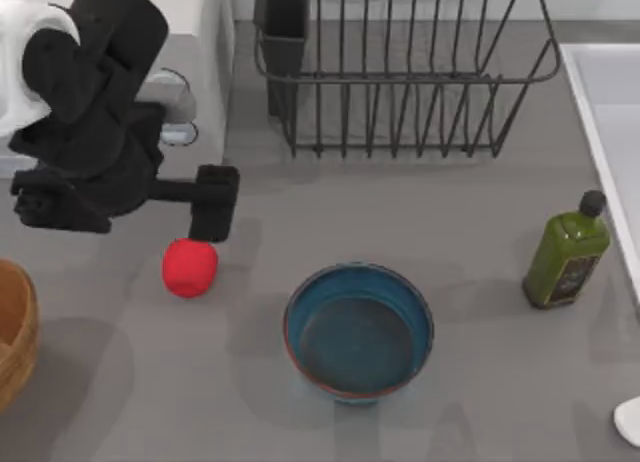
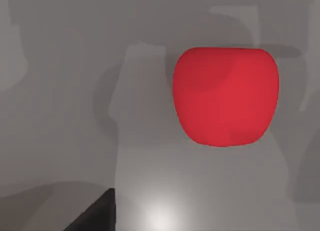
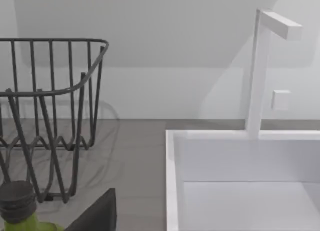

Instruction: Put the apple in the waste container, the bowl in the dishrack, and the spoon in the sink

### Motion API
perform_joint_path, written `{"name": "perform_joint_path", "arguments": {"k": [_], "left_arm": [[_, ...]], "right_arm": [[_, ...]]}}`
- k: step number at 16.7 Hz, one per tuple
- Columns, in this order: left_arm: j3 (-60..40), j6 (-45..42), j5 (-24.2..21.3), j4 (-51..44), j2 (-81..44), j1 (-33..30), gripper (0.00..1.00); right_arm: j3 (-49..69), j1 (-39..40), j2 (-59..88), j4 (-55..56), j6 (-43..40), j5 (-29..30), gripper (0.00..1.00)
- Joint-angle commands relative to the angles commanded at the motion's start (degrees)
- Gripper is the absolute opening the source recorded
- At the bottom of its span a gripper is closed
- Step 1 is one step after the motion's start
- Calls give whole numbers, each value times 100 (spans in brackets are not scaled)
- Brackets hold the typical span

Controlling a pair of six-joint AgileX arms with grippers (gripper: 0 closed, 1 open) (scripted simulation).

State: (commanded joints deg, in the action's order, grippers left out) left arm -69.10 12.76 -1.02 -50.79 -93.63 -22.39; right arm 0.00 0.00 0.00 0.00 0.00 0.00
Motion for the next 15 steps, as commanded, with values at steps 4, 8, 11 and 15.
{"name": "perform_joint_path", "arguments": {"k": [4, 8, 11, 15], "left_arm": [[-1108, 298, 8, -727, -1451, -138, 100], [-1611, 443, 38, -1029, -2046, -84, 100], [-1611, 443, 38, -1029, -2046, -84, 100], [-1517, 492, 36, -930, -2045, -138, 100]], "right_arm": [[0, 0, 0, 0, 0, 0, 100], [0, 0, 0, 0, 0, 0, 100], [0, 0, 0, 0, 0, 0, 100], [0, 0, 0, 0, 0, 0, 100]]}}
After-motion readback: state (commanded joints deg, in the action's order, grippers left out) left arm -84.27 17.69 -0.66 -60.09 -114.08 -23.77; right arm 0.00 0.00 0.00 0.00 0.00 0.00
